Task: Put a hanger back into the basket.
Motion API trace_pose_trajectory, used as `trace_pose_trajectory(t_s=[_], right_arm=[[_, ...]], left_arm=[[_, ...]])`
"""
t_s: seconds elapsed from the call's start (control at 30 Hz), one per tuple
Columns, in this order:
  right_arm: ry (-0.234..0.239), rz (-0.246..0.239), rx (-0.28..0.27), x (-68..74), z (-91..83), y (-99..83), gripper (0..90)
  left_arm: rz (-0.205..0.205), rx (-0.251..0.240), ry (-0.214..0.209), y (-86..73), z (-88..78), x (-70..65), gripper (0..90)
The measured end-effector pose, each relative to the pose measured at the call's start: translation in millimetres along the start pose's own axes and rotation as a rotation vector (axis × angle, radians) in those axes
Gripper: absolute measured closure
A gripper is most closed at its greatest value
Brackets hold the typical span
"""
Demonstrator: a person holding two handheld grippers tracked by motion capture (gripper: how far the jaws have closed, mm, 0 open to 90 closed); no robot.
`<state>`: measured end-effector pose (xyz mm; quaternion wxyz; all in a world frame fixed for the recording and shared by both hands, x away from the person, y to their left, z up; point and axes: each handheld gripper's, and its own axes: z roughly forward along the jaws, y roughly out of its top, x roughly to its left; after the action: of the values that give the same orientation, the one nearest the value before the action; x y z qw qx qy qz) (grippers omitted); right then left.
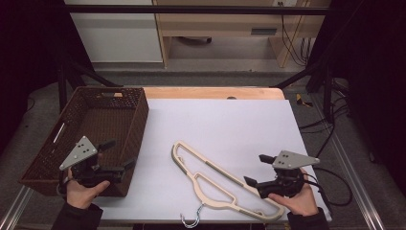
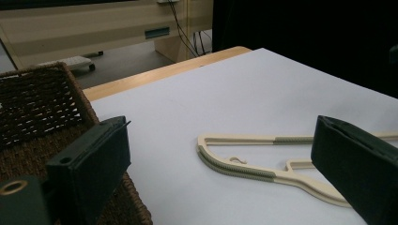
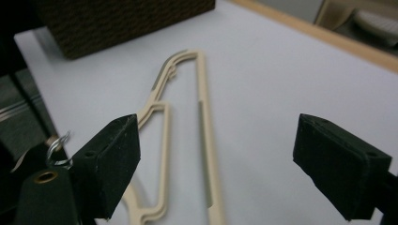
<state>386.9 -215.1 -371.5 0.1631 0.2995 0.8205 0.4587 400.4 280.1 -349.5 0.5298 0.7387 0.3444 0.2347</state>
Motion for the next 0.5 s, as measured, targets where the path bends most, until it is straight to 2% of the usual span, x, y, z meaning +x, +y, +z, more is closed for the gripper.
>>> trace_pose_trajectory(t_s=[0.03, 0.13, 0.27, 0.43, 0.5], right_arm=[[0.024, -0.011, 0.034, 4.6, 5.4, -2.6, 16.9], [0.048, -0.044, 0.132, 16.2, 16.2, -10.3, 20.5], [0.085, -0.058, 0.211, 27.3, 24.6, -20.4, 25.9], [0.123, -0.055, 0.290, 30.7, 34.0, -30.7, 35.3], [0.131, -0.058, 0.345, 33.2, 39.6, -34.7, 38.8]], left_arm=[[0.001, 0.001, 0.000, -0.1, 0.3, -0.1, 4.6], [0.004, 0.008, 0.001, -0.5, 1.3, -0.7, 4.6], [0.008, 0.015, -0.005, -1.1, 3.4, -2.6, 4.6], [0.017, 0.026, -0.006, -2.0, 5.4, -3.8, 4.6], [0.015, 0.025, -0.006, -1.8, 4.7, -3.6, 4.6]])
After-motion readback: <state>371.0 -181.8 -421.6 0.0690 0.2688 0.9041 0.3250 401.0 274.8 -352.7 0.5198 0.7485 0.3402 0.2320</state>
